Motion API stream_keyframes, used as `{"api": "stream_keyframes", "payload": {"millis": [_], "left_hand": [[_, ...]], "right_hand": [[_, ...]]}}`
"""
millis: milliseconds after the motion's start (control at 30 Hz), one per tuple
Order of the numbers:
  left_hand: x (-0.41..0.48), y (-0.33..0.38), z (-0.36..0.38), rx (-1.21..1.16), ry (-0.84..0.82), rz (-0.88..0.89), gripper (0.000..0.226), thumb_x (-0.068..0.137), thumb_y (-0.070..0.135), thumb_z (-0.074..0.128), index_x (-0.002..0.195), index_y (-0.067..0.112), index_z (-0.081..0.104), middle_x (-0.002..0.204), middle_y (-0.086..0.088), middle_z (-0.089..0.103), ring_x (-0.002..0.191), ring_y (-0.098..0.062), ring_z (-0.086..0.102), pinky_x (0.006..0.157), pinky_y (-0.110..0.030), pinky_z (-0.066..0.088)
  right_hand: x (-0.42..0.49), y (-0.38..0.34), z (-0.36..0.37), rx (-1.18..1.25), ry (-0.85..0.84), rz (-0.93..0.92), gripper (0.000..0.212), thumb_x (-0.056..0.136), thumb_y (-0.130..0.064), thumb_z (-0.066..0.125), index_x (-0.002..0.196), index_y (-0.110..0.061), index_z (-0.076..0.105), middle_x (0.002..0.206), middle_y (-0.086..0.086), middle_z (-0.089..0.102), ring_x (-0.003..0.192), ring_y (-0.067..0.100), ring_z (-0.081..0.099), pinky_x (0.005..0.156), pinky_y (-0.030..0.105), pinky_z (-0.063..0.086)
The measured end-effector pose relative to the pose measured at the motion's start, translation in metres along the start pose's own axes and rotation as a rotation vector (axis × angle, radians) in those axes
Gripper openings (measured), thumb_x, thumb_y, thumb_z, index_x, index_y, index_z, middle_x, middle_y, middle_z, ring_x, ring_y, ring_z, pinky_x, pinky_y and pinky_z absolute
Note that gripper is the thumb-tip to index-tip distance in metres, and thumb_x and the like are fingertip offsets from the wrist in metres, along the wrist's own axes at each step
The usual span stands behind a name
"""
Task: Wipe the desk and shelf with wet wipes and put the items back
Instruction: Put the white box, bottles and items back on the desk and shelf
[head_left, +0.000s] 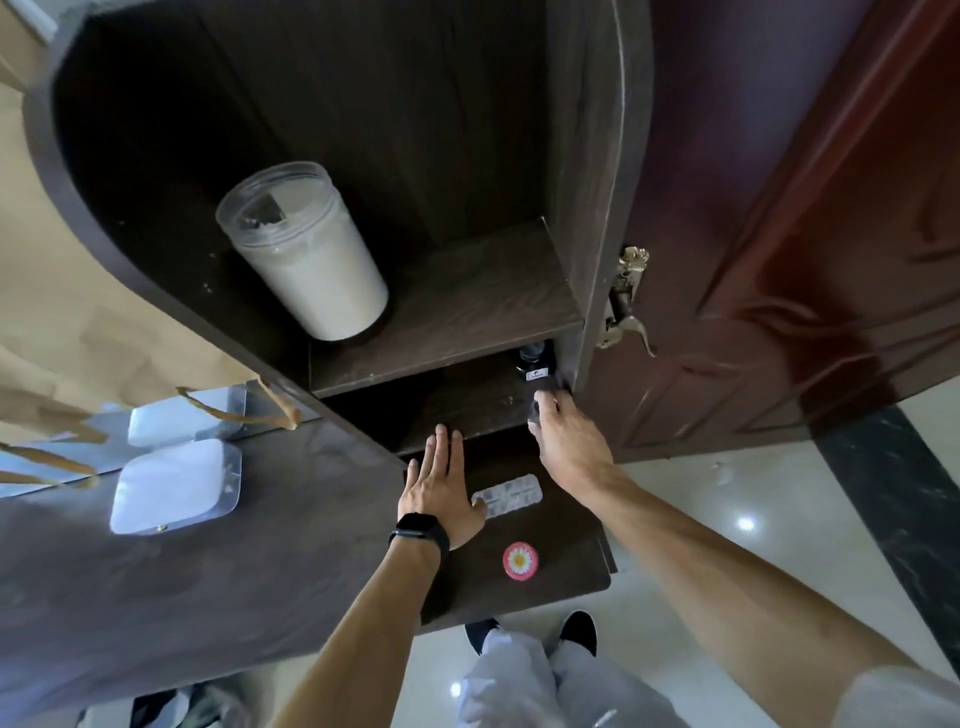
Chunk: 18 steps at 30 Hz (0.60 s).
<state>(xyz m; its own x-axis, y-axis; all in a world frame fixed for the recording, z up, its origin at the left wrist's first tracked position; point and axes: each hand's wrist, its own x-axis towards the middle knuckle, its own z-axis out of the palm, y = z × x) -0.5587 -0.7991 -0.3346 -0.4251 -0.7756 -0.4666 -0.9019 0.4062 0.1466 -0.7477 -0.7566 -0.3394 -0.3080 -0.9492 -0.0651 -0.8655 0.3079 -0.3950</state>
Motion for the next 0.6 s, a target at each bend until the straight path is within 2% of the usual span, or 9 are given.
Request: {"api": "stream_keyframes", "payload": {"millis": [133, 267, 367, 467, 600], "left_hand": [[0.008, 0.000, 0.004, -0.032, 0.043, 0.040, 0.096, 0.091, 0.048, 0.051, 0.154, 0.017, -0.013, 0.157, -0.001, -0.027, 0.149, -0.021, -0.015, 0.123, -0.039, 0.000], [0.030, 0.021, 0.008, -0.115, 0.115, 0.085, 0.088, 0.093, 0.064, 0.034, 0.154, 0.019, -0.011, 0.159, 0.004, -0.023, 0.148, -0.014, -0.018, 0.121, -0.040, -0.006], [0.056, 0.052, 0.006, -0.231, 0.165, 0.083, 0.085, 0.094, 0.067, 0.025, 0.155, 0.019, -0.010, 0.162, 0.003, -0.015, 0.148, -0.011, -0.016, 0.121, -0.044, -0.008], [0.088, 0.079, -0.003, -0.439, 0.261, 0.003, 0.088, 0.094, 0.062, 0.035, 0.155, 0.018, -0.011, 0.165, -0.001, -0.004, 0.150, -0.010, -0.008, 0.121, -0.045, -0.008], [0.121, 0.105, -0.013, -0.595, 0.358, -0.021, 0.097, 0.089, 0.034, 0.061, 0.155, 0.013, -0.006, 0.163, -0.011, 0.012, 0.151, -0.020, 0.007, 0.122, -0.045, -0.003]], "right_hand": [[-0.034, 0.016, -0.001, 0.167, 0.013, 0.013, 0.027, 0.097, -0.028, 0.058, 0.119, -0.014, 0.049, 0.110, 0.007, 0.055, 0.086, 0.025, 0.066, 0.068, 0.033, 0.051], [-0.073, 0.044, 0.003, 0.264, -0.029, 0.178, 0.026, 0.097, -0.031, 0.058, 0.119, -0.019, 0.052, 0.112, 0.002, 0.055, 0.089, 0.023, 0.064, 0.073, 0.032, 0.048], [-0.101, 0.063, 0.005, 0.281, -0.010, 0.248, 0.025, 0.093, -0.031, 0.064, 0.113, -0.019, 0.053, 0.108, 0.002, 0.059, 0.085, 0.023, 0.066, 0.071, 0.033, 0.052], [-0.125, 0.077, 0.006, 0.303, 0.004, 0.335, 0.029, 0.092, -0.033, 0.066, 0.113, -0.018, 0.054, 0.109, 0.002, 0.061, 0.084, 0.023, 0.067, 0.071, 0.035, 0.055], [-0.147, 0.092, 0.008, 0.329, 0.040, 0.423, 0.030, 0.091, -0.035, 0.066, 0.113, -0.018, 0.055, 0.108, 0.001, 0.061, 0.086, 0.023, 0.065, 0.074, 0.037, 0.054]]}}
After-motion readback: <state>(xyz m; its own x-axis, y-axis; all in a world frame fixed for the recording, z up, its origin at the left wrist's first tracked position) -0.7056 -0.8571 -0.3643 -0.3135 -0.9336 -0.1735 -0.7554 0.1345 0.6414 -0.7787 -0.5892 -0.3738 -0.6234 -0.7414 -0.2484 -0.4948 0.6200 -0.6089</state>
